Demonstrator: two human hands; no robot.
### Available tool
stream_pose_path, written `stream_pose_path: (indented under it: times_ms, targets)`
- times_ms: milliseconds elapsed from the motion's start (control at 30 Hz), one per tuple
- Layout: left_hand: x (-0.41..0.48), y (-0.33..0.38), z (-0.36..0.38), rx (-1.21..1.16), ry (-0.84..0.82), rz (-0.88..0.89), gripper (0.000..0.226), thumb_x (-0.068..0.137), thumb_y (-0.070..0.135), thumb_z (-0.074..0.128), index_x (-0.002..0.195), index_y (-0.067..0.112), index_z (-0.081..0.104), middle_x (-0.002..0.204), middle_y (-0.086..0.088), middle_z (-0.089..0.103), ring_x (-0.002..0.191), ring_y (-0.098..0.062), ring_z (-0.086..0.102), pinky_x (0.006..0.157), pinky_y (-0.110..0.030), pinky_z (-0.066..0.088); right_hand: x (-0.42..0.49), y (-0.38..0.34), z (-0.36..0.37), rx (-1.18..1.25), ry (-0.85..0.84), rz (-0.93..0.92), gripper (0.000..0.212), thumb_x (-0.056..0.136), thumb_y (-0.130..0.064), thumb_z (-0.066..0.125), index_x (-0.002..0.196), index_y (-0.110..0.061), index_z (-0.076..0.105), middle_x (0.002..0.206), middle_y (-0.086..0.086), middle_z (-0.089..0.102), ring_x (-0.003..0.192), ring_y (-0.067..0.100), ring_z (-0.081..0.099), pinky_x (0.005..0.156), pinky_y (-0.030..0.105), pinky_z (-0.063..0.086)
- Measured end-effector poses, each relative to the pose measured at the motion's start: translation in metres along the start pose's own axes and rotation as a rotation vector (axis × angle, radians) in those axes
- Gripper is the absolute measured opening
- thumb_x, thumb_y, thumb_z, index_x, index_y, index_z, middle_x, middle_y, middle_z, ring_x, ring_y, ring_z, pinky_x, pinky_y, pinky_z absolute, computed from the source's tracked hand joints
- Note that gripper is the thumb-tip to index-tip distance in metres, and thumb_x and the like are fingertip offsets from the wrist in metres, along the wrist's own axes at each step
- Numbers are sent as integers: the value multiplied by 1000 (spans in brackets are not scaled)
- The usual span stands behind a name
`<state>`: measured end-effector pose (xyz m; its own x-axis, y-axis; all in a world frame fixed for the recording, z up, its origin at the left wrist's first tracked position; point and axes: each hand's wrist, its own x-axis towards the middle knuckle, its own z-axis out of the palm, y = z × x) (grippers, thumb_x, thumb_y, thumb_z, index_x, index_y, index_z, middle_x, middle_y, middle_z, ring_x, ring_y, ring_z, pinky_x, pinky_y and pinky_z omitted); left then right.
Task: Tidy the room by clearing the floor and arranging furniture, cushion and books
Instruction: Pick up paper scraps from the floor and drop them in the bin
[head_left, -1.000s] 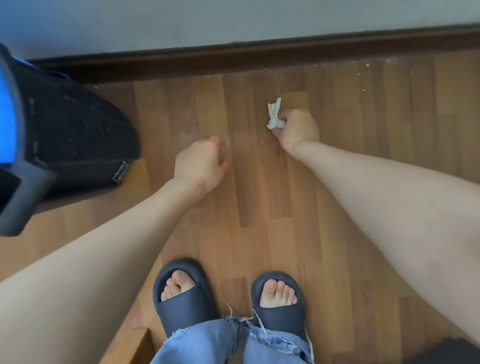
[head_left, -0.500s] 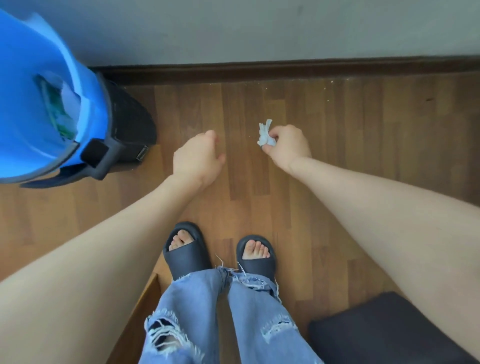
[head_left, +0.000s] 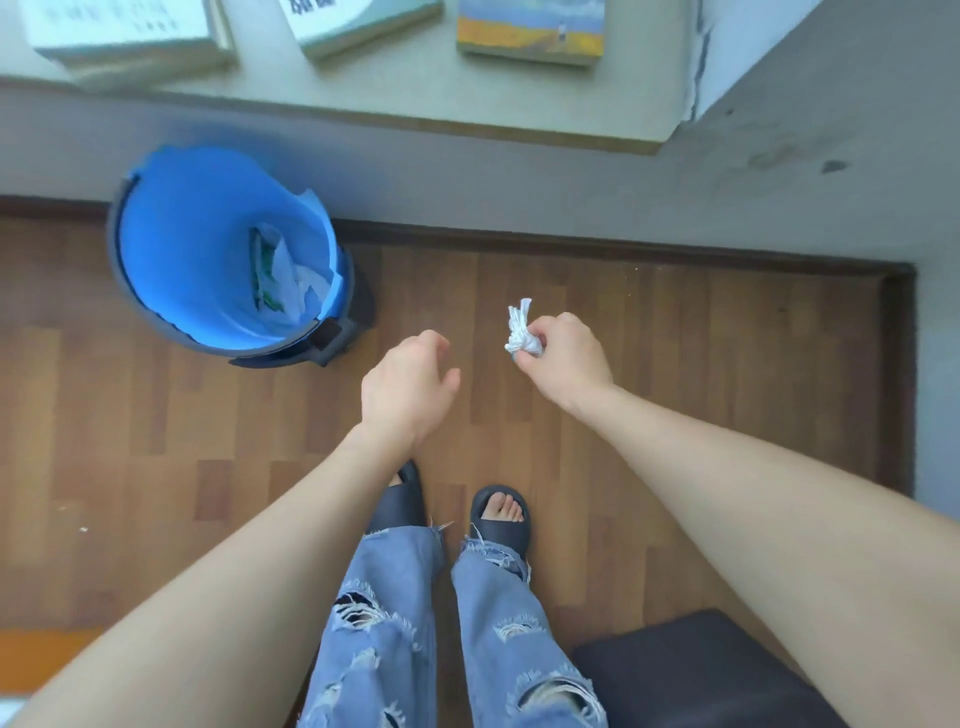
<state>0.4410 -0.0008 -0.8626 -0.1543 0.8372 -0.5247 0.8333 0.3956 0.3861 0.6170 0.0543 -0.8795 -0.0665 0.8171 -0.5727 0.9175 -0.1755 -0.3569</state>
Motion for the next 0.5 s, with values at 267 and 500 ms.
stream_pose_path:
  times_ms: [267,500]
  targets:
    - [-23,-28,-74,-78,114,-79,34,91,35,54,123,24,53,118,8,61,109,-16,56,86,-35,45,-22,-99,-21,-38,-67,-177,28,90,-33,63,112,-15,65,105,5,52,92,26,58,73,30,41]
    - [-26,-72,-118,-97,167,-183,33,91,33,52,123,22,53,121,7,60,112,-16,55,85,-35,45,-16,-188,-11,-86,-108,-315,29,90,-32,62,112,-14,65,107,7,53,95,26,58,72,27,35]
